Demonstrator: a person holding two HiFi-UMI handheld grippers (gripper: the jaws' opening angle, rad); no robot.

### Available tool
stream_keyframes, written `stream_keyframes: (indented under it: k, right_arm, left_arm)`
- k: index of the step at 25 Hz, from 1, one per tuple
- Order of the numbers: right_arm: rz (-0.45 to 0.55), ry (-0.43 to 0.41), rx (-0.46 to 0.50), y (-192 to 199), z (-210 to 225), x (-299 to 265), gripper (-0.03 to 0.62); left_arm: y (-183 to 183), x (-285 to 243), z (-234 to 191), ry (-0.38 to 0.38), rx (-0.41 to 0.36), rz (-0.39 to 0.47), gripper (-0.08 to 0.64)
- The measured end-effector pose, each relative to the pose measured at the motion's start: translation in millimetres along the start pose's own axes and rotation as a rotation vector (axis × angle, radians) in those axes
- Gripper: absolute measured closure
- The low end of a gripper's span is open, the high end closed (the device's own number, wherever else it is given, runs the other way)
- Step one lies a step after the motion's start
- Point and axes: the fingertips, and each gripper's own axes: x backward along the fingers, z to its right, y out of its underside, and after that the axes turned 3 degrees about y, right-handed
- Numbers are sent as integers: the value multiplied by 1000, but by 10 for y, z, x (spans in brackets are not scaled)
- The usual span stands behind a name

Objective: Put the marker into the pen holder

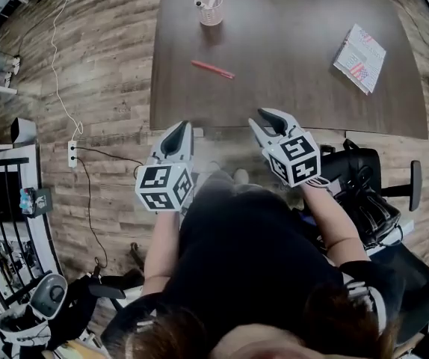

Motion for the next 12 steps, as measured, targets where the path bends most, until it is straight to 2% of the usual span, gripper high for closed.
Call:
stream_keyframes:
  k: [6,12]
  right_arm:
    - [-9,-5,8,-171,104,-308,438]
    - [-10,5,44,-336,212,-751,433]
  left_arm:
    - [-55,-313,-239,20,-8,-31,532]
    - [-198,-651,-557,48,-20,-50,532]
